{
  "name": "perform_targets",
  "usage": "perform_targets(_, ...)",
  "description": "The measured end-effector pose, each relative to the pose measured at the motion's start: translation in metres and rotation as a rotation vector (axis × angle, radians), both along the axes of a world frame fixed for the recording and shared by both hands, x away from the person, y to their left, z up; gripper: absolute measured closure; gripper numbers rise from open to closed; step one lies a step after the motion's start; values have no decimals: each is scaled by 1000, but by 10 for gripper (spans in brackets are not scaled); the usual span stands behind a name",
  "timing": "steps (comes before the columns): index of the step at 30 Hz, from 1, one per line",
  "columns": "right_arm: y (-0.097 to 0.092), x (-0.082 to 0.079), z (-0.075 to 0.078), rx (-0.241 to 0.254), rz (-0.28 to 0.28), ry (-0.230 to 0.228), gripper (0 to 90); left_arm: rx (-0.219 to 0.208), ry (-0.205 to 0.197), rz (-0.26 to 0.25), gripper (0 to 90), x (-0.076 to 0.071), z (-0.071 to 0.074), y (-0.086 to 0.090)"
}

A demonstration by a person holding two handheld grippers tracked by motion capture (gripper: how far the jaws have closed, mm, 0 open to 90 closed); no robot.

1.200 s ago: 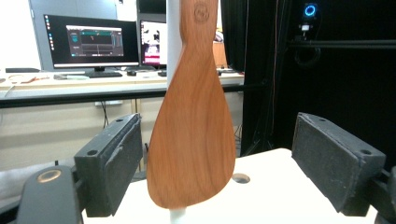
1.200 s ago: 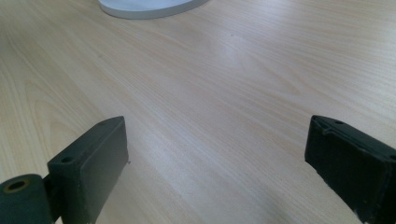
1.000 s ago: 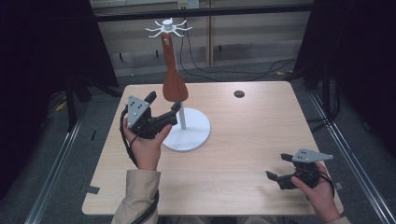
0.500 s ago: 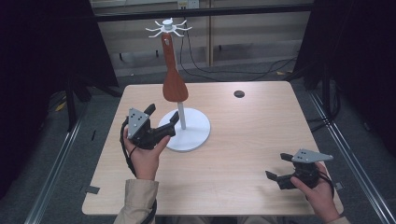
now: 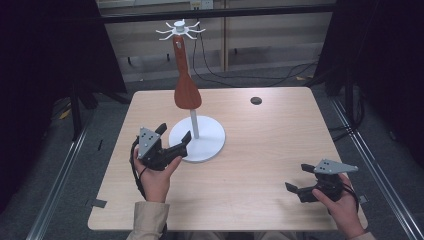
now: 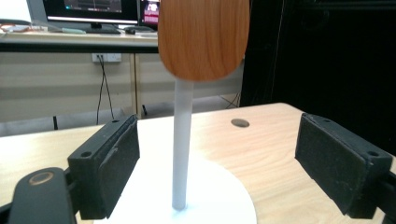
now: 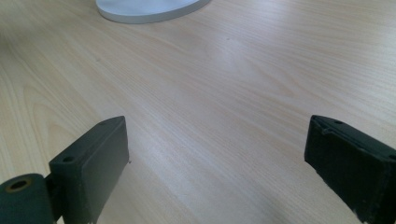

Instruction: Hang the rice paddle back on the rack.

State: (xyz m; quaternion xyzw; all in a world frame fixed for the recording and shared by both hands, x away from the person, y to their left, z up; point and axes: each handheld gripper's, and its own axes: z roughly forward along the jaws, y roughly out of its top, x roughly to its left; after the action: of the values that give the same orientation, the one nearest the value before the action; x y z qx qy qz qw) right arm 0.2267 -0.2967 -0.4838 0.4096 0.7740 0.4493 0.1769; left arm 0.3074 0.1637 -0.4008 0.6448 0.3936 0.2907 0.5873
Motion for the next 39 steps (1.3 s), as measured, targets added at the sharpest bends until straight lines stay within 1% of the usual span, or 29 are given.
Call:
perform_targets(1, 0, 0, 0, 1, -1, -1, 61, -4, 8, -1, 138, -1, -2, 0)
perform_targets(2, 0, 0, 0, 2, 0, -3, 61, -6, 8, 3, 137, -1, -5, 0)
perform_targets(6, 0, 0, 0, 2, 0, -3, 61, 23, 29, -15, 132, -3, -13, 3)
perform_targets(7, 0, 0, 0, 2, 0, -4, 61, 25, 31, -15, 131, -4, -14, 4)
perform_targets(8, 0, 0, 0, 2, 0, -4, 61, 10, 33, -14, 130, -4, -17, 4)
perform_targets(9, -1, 0, 0, 4, -1, -4, 61, 25, 42, -10, 130, -5, -18, 6)
perform_targets(10, -1, 0, 0, 5, -2, -3, 61, 25, 45, -17, 130, -6, -20, 6)
perform_targets(11, -1, 0, 1, 5, -2, -4, 61, 16, 51, -10, 129, -6, -22, 6)
perform_targets(13, -1, -1, 1, 6, -5, 0, 61, 23, 62, -23, 128, -7, -26, 8)
perform_targets(14, -1, 0, 1, 5, -4, -2, 61, 14, 71, -23, 126, -8, -28, 8)
perform_targets(15, -1, 0, 1, 5, -4, -1, 61, 23, 79, -19, 125, -8, -30, 7)
perform_targets(16, -1, 0, 0, 5, -5, -1, 60, 23, 84, -34, 124, -8, -32, 7)
perform_targets(17, -1, 0, 0, 6, -3, -1, 60, 24, 89, -34, 124, -8, -33, 7)
perform_targets(18, -1, 0, 0, 5, -2, 0, 60, 35, 95, -37, 123, -9, -35, 6)
perform_targets(22, -2, 0, 0, 7, -2, -1, 60, 42, 114, -59, 117, -9, -40, 6)
perform_targets(23, -2, 0, 0, 8, -1, 0, 60, 50, 122, -64, 116, -10, -41, 6)
perform_targets(27, -2, -1, 0, 6, -5, 2, 60, 58, 150, -82, 104, -11, -46, 6)
perform_targets(29, -3, -1, 0, 6, -4, 1, 60, 65, 160, -81, 102, -11, -48, 6)
perform_targets(30, -3, -1, 0, 6, -4, 1, 60, 69, 160, -93, 102, -11, -49, 6)
perform_targets(31, -3, -1, 0, 6, -3, 1, 60, 75, 163, -92, 101, -12, -49, 7)
perform_targets(32, -2, -1, 0, 5, -2, 0, 60, 72, 164, -100, 100, -12, -50, 7)
perform_targets(37, -1, -1, 0, 3, 5, 1, 60, 86, 183, -105, 98, -13, -53, 8)
perform_targets(38, -1, -1, 0, 3, 4, 3, 60, 92, 193, -102, 98, -13, -54, 9)
perform_targets(39, -1, -1, 0, 2, 7, -1, 61, 87, 204, -108, 98, -13, -55, 9)
